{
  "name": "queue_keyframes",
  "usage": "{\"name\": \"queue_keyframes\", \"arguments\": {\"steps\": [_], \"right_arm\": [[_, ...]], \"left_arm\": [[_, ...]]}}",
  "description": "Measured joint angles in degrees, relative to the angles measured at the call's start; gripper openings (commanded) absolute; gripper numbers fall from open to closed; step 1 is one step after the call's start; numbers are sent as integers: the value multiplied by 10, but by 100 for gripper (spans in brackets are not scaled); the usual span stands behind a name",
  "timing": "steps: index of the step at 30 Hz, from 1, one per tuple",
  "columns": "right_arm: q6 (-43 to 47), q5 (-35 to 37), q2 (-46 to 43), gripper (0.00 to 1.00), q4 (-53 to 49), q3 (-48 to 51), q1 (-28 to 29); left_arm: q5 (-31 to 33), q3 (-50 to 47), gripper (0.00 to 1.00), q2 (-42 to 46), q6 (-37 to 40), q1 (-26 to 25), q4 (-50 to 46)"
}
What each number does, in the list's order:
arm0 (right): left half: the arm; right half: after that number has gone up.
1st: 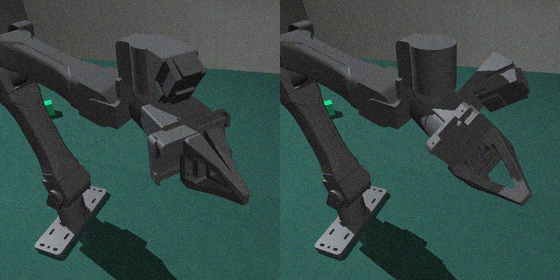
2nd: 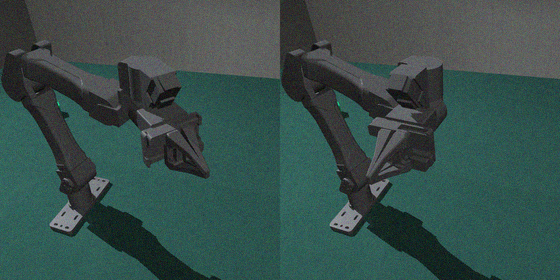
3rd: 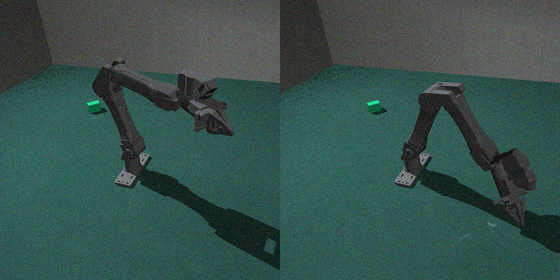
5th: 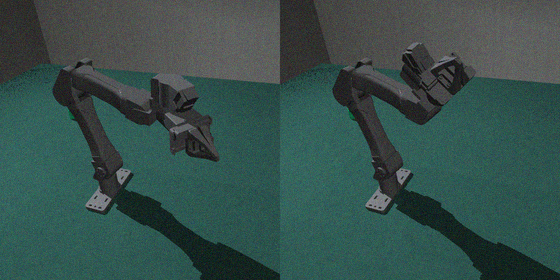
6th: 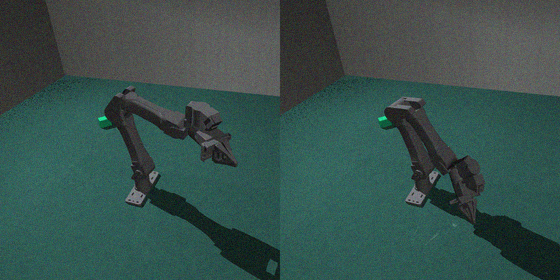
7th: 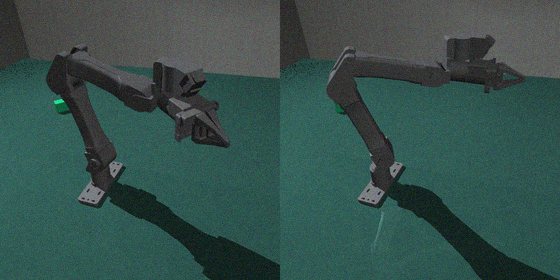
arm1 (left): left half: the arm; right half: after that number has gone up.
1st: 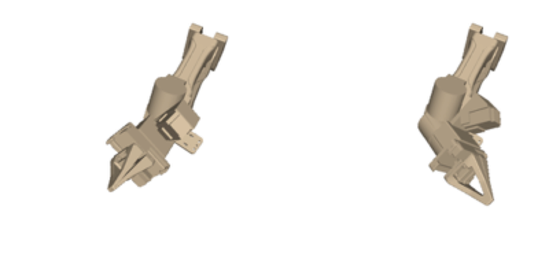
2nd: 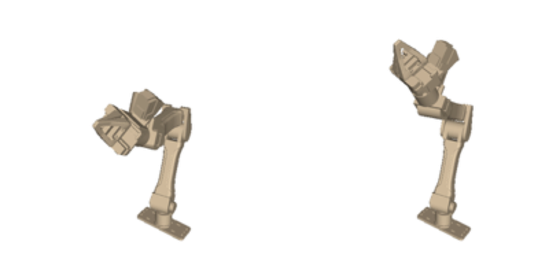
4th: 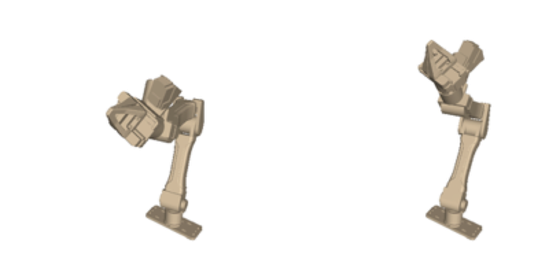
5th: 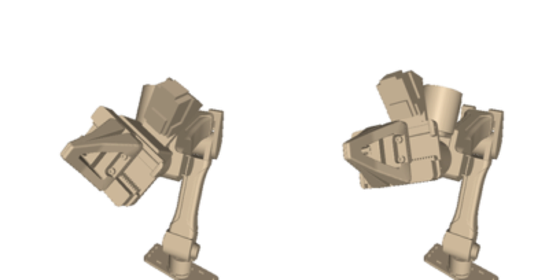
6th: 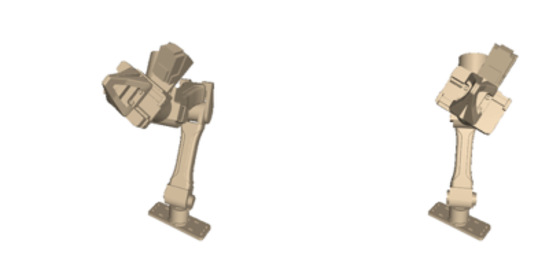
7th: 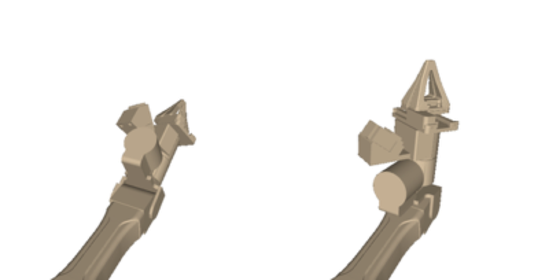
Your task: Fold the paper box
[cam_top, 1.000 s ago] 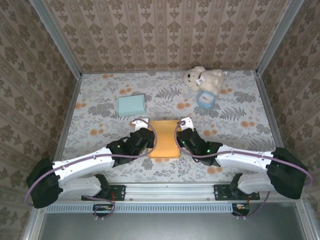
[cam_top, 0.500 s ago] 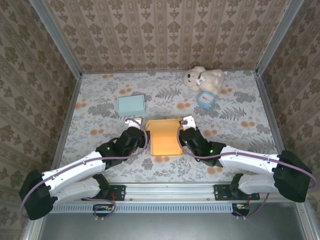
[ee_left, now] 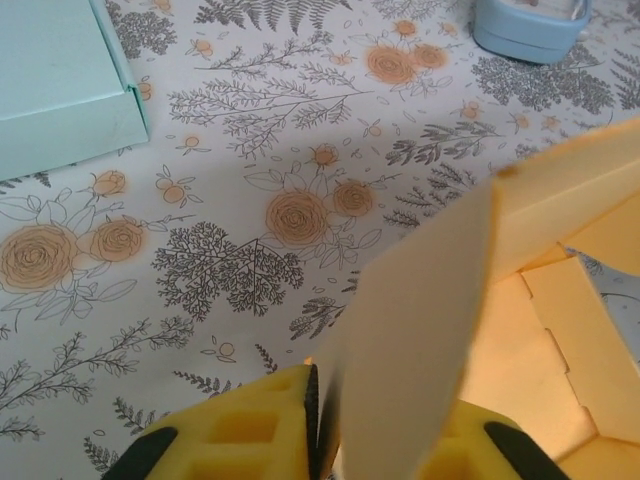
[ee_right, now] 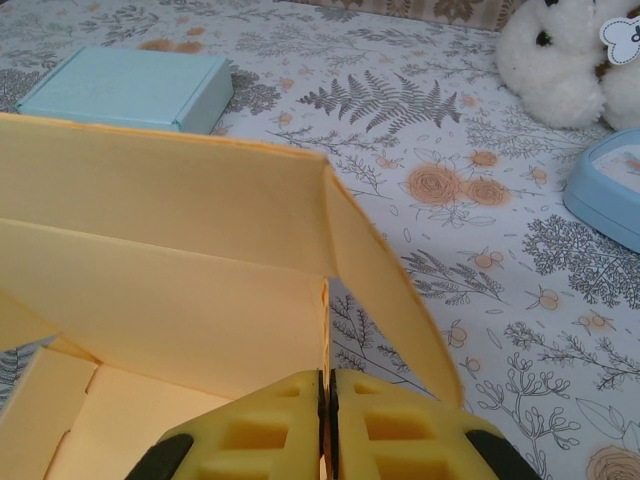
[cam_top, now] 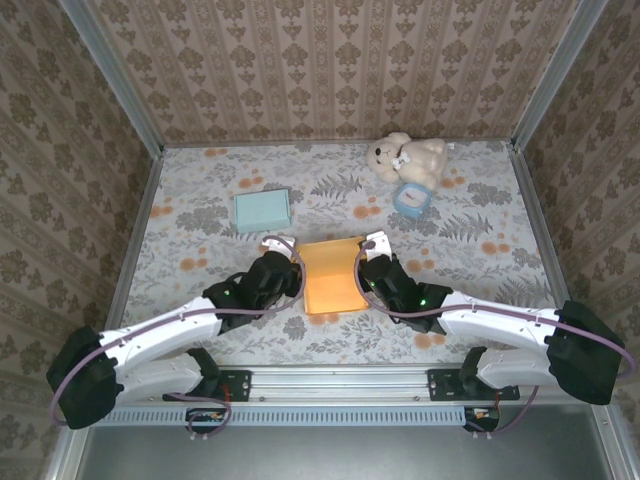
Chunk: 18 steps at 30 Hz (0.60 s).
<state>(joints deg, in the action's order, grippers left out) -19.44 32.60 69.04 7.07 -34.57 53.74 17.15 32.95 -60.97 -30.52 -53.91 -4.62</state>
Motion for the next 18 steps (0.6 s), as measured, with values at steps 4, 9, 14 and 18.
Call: {"name": "queue_keyframes", "arguments": {"steps": [4,9,14,18], "right_arm": [[0,1,0,11,2,0,0],[-14,10,0,12,27,2,0],[-35,40,9,12,62,5,1],[-32,76,28,12,104,5,-1]], "left_arm": [[13,17,13,-23,-15,0,-6],[31,30,10,-63,-51,-1,6],[55,34,9,-91,-77,-5,41],[96,63,9,-109,-69,-8,57]]}}
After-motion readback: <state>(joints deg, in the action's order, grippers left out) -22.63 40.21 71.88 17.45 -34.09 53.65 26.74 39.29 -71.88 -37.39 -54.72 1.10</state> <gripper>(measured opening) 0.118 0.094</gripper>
